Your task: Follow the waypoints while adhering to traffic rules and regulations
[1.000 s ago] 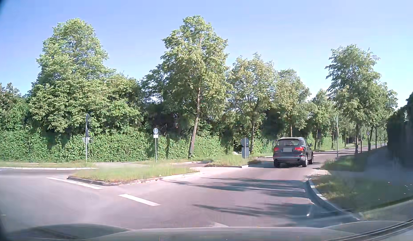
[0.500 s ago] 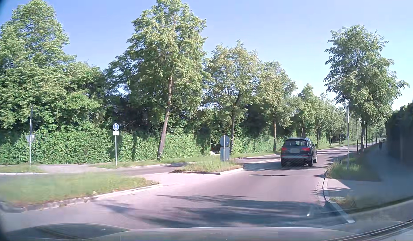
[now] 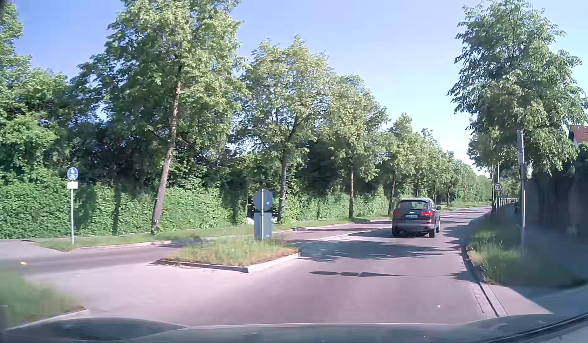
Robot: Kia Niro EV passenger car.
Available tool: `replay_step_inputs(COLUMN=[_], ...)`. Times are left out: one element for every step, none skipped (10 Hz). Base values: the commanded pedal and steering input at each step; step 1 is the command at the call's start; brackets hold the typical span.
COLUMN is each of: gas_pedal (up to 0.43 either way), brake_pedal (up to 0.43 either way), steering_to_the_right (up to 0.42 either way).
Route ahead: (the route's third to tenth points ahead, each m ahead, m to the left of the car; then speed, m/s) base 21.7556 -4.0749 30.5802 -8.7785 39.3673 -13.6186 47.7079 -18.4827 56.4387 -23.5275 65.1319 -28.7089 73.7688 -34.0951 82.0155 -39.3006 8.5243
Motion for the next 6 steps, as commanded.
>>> replay_step_inputs(gas_pedal=[0.228, 0.22, 0.22, 0.22, 0.22, 0.22], brake_pedal=[0.012, 0.012, 0.012, 0.012, 0.012, 0.012], steering_to_the_right=[0.135, 0.134, 0.133, 0.131, 0.127, 0.119])
